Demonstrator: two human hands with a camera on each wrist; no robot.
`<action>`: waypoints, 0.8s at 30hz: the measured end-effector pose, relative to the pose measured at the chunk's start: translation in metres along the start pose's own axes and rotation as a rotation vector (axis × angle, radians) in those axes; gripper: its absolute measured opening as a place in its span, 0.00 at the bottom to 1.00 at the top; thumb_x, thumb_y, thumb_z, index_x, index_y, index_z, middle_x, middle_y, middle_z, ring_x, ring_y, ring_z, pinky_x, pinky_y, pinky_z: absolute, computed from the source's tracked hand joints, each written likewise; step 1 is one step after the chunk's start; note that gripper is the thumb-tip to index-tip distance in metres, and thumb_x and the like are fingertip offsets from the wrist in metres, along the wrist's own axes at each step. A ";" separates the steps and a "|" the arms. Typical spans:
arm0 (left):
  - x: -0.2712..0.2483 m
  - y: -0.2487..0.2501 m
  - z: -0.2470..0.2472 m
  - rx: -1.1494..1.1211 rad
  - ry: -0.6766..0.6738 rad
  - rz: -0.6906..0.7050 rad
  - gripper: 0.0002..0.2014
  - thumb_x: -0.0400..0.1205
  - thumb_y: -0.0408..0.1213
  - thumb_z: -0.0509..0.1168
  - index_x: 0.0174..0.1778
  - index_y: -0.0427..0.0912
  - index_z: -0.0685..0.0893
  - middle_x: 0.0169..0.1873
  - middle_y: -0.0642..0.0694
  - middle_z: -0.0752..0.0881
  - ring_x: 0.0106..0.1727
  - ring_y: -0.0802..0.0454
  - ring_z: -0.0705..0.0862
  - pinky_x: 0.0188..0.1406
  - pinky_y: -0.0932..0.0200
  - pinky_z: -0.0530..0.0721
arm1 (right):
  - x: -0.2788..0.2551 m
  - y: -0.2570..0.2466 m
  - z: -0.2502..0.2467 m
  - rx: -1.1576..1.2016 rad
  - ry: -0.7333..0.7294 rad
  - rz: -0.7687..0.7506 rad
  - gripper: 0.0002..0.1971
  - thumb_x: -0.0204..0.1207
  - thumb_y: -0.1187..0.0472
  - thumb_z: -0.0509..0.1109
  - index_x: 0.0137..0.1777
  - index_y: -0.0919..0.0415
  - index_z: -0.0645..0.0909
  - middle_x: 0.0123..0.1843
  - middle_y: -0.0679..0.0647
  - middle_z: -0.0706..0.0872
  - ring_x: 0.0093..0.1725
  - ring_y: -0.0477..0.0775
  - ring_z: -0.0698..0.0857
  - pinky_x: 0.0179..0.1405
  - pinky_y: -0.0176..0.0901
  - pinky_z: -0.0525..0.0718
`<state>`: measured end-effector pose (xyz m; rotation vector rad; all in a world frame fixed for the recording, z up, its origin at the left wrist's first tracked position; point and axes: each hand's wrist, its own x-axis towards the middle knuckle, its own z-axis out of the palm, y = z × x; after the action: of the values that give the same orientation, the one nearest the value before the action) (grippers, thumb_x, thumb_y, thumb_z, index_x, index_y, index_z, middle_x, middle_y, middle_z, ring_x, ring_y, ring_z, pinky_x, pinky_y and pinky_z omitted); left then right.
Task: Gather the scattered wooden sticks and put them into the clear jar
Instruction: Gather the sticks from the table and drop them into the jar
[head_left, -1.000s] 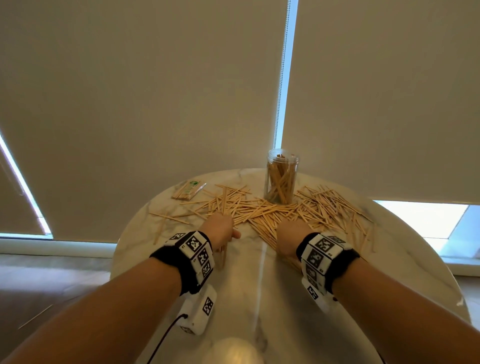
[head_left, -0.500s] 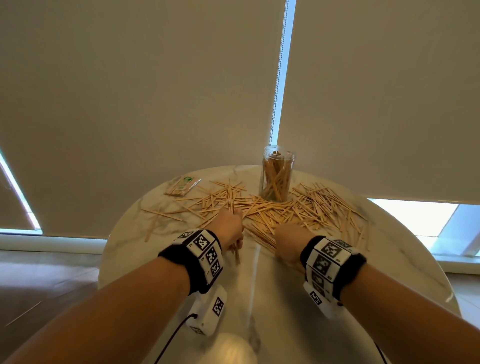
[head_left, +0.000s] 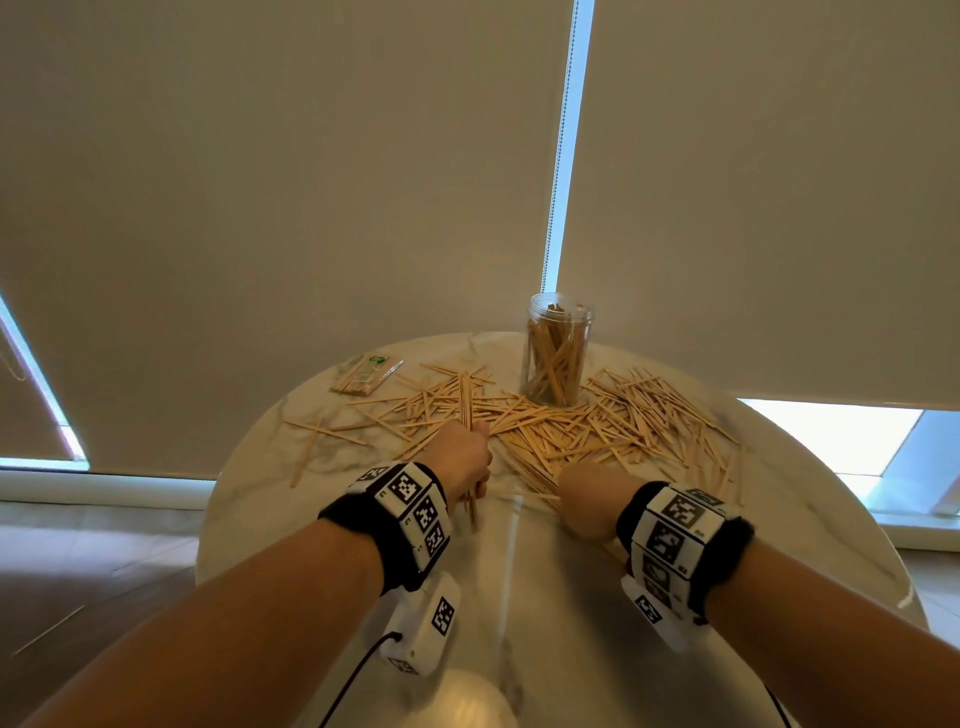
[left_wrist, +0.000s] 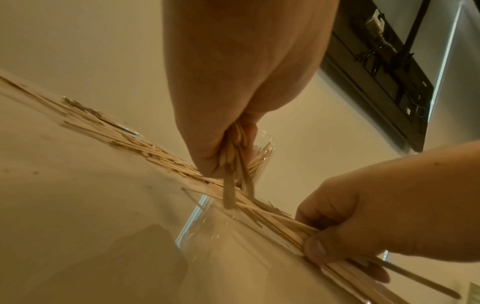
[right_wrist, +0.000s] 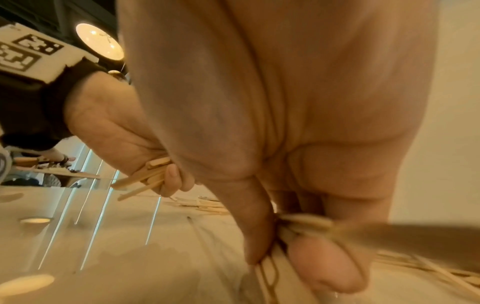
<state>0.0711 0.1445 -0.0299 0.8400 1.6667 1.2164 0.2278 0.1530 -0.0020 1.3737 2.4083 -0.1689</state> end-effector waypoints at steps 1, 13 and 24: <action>0.000 0.000 0.000 0.000 -0.004 0.003 0.14 0.91 0.46 0.53 0.58 0.38 0.74 0.30 0.46 0.74 0.24 0.52 0.71 0.30 0.55 0.74 | 0.000 0.003 -0.001 0.024 -0.015 -0.006 0.13 0.86 0.66 0.60 0.64 0.69 0.83 0.57 0.61 0.86 0.55 0.59 0.85 0.48 0.42 0.79; 0.000 -0.001 0.010 0.080 0.070 0.172 0.17 0.84 0.53 0.66 0.43 0.41 0.76 0.31 0.45 0.78 0.24 0.52 0.71 0.27 0.58 0.74 | -0.004 0.042 -0.017 0.604 0.191 0.039 0.07 0.85 0.64 0.64 0.50 0.61 0.85 0.53 0.59 0.90 0.54 0.58 0.88 0.56 0.53 0.87; -0.012 0.025 0.016 0.005 0.030 0.480 0.38 0.67 0.78 0.66 0.52 0.44 0.83 0.31 0.57 0.79 0.33 0.58 0.78 0.39 0.58 0.78 | -0.006 0.013 -0.030 0.916 0.470 -0.127 0.06 0.86 0.60 0.62 0.54 0.56 0.80 0.48 0.55 0.89 0.50 0.56 0.88 0.55 0.59 0.89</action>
<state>0.0911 0.1466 -0.0044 1.2787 1.5367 1.5497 0.2345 0.1633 0.0292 1.7471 2.9574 -1.2322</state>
